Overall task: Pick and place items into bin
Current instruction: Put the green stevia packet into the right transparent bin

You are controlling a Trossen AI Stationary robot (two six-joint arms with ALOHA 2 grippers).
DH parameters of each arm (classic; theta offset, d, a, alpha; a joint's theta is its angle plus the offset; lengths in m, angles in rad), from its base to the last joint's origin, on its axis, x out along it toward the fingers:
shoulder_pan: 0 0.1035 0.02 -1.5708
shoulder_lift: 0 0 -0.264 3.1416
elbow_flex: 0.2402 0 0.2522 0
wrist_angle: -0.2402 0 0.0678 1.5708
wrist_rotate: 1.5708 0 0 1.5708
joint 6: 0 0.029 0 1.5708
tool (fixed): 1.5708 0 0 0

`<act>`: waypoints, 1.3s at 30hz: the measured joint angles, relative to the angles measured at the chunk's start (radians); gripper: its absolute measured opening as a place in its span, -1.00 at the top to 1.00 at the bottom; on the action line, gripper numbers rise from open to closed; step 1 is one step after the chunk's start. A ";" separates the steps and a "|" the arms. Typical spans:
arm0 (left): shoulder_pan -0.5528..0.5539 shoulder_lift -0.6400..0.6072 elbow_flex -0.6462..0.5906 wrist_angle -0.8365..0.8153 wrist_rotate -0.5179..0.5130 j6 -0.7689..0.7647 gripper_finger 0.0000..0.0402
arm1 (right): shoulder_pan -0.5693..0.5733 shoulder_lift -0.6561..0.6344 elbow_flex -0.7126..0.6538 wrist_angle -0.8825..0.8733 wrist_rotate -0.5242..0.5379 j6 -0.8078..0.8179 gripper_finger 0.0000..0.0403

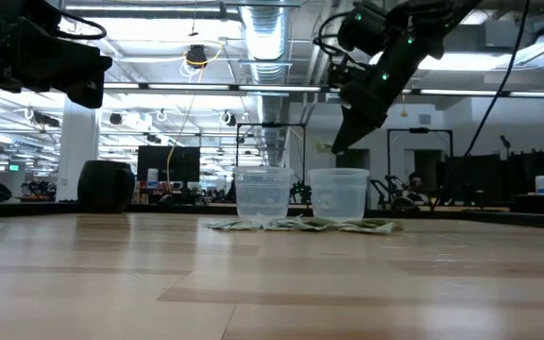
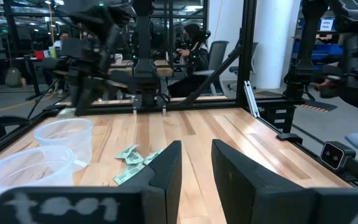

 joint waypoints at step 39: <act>0.000 0.000 0.000 0.000 0.000 0.000 0.61 | 0.276 0.000 0.001 -0.246 -0.009 0.273 0.49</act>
